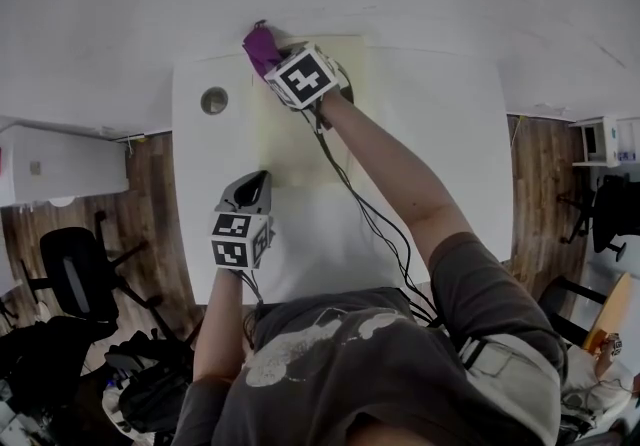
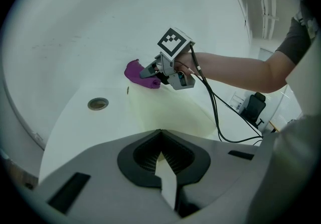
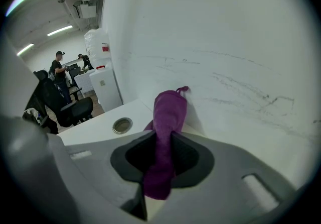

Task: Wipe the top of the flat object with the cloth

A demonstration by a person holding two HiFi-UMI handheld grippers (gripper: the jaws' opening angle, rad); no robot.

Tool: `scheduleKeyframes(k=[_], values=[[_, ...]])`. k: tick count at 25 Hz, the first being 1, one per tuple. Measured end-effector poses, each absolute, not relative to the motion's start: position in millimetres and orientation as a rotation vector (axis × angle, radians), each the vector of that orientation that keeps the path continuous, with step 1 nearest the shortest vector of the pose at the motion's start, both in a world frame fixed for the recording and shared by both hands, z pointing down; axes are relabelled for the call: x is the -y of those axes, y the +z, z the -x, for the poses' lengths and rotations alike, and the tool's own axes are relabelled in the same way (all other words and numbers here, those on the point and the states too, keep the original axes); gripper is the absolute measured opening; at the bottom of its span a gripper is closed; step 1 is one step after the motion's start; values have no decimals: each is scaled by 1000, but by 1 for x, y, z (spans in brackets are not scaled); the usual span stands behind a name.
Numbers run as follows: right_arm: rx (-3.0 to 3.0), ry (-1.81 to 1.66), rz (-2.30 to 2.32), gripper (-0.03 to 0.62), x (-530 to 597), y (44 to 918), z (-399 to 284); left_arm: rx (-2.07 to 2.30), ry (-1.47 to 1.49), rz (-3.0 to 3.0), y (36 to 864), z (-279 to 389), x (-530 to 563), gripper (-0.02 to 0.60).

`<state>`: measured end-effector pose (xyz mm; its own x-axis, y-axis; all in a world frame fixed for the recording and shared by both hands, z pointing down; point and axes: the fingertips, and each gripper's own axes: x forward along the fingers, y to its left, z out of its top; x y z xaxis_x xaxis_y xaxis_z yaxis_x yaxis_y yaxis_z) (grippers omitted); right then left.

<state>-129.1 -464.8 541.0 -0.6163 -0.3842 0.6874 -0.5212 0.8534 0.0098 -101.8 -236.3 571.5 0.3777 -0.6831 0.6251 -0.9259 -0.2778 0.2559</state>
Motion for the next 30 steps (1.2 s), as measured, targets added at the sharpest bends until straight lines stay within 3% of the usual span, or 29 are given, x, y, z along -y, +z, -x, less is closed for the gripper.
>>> scheduleKeyframes(k=[30], values=[[2202, 452, -931, 74, 491, 554, 0, 1416, 536, -2027, 572, 100, 237, -2]])
